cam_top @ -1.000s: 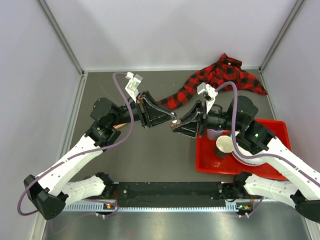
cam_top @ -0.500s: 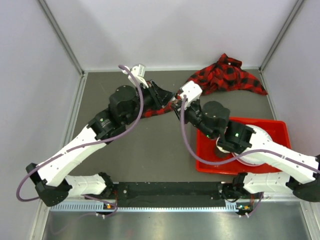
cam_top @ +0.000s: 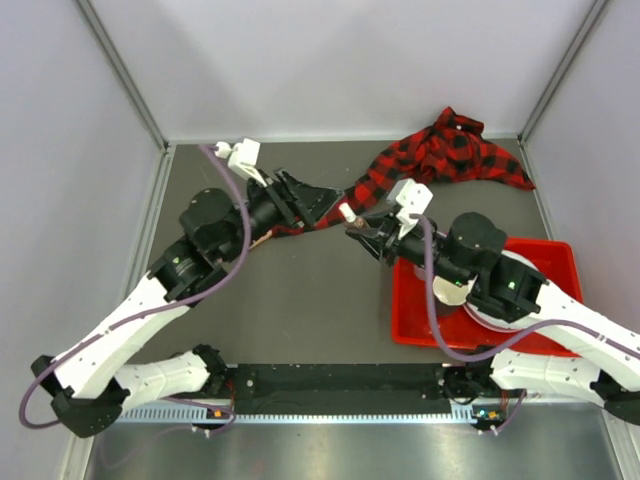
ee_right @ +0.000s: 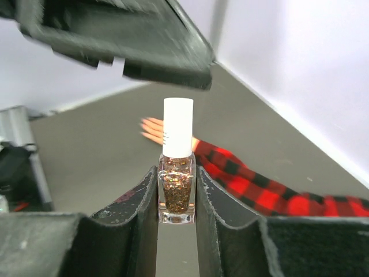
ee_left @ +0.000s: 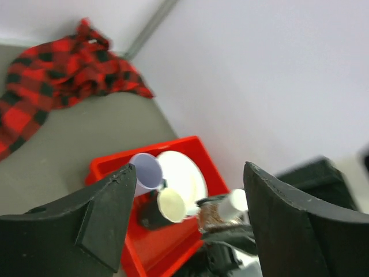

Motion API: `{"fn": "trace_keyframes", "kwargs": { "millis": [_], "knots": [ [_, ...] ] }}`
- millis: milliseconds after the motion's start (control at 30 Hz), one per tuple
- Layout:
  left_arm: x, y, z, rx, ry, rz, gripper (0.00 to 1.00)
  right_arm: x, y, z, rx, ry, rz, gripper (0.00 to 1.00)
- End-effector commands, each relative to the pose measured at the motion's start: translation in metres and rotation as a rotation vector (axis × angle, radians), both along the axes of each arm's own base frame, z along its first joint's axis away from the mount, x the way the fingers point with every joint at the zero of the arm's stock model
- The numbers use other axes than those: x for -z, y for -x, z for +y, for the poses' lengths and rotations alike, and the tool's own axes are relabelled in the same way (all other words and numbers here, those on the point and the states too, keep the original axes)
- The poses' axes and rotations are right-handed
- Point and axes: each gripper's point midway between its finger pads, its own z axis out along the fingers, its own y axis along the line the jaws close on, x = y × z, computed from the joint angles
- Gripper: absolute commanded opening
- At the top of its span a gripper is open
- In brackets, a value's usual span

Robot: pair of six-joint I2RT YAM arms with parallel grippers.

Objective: Paint the nails

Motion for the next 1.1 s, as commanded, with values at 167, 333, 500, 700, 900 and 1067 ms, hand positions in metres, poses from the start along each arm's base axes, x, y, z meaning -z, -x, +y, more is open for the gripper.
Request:
{"fn": "trace_keyframes", "kwargs": {
  "millis": [167,333,500,700,900,1067],
  "knots": [
    [-0.06,0.097,-0.017,0.508,0.14,-0.278,0.66,-0.042,0.079,0.007,-0.444,-0.184,0.123,0.0],
    [-0.054,0.126,-0.025,0.704,0.174,-0.346,0.69,-0.061,0.1,0.008,-0.559,-0.266,0.172,0.0],
    [-0.043,0.124,-0.028,0.714,0.171,-0.333,0.66,-0.068,0.104,0.006,-0.575,-0.29,0.19,0.0],
    [-0.043,0.127,-0.028,0.729,0.19,-0.342,0.41,-0.071,0.097,0.005,-0.551,-0.306,0.191,0.0],
    [-0.034,0.101,-0.034,0.619,0.093,-0.284,0.0,-0.06,0.075,0.006,-0.435,-0.269,0.183,0.0],
    [-0.025,0.05,-0.03,0.329,-0.021,-0.197,0.0,-0.037,0.029,0.002,-0.187,-0.157,0.163,0.0]
  ]
}}
